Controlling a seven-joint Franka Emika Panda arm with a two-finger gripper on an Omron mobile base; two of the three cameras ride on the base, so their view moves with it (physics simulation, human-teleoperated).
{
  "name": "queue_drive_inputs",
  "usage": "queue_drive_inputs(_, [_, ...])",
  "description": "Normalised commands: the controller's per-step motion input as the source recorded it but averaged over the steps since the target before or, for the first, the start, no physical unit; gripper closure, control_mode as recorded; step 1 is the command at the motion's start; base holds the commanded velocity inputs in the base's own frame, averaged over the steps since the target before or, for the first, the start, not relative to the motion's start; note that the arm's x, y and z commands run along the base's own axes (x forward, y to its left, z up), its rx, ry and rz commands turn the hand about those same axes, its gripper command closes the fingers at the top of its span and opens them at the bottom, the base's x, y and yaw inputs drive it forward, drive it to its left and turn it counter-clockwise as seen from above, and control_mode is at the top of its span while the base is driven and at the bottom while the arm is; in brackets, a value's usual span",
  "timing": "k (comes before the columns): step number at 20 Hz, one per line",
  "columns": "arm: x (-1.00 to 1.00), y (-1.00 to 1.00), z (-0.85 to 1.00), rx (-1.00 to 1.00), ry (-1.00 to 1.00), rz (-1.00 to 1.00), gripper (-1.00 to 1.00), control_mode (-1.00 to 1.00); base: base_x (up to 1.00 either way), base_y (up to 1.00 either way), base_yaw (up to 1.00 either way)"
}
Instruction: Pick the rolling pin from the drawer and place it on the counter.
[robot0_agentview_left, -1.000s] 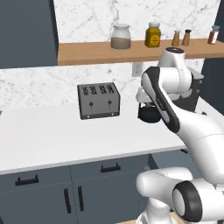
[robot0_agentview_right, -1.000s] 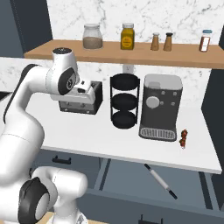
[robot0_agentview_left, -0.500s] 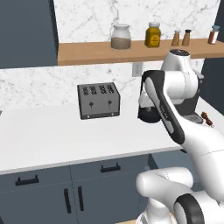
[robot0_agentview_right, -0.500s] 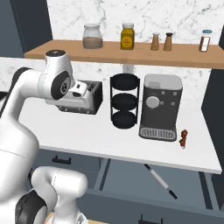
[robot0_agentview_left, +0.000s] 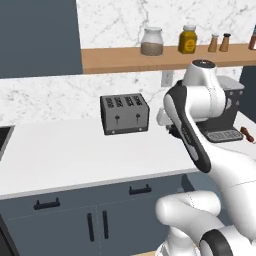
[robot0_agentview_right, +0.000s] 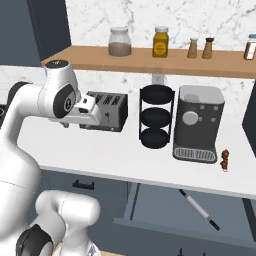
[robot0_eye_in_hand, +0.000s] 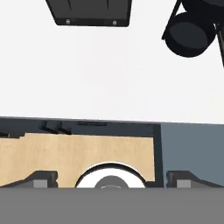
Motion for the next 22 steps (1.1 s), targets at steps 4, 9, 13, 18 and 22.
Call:
queue_drive_inputs(4, [0.00,0.00,0.00,0.00,0.00,0.00,-1.00,1.00,0.00,0.33,0.00])
queue_drive_inputs(9, [0.00,0.00,0.00,0.00,0.00,0.00,-1.00,1.00,0.00,0.25,-0.01])
queue_drive_inputs(13, [-0.17,-0.02,0.01,0.00,-0.05,-0.10,-1.00,-1.00,0.00,0.03,-0.01])
queue_drive_inputs(18, [-0.62,-0.54,0.00,0.07,-0.01,-0.28,-1.00,-1.00,0.00,0.00,0.00])
queue_drive_inputs(22, [-0.68,-1.00,0.00,0.17,0.00,-0.36,-1.00,-1.00,0.00,0.00,0.00])
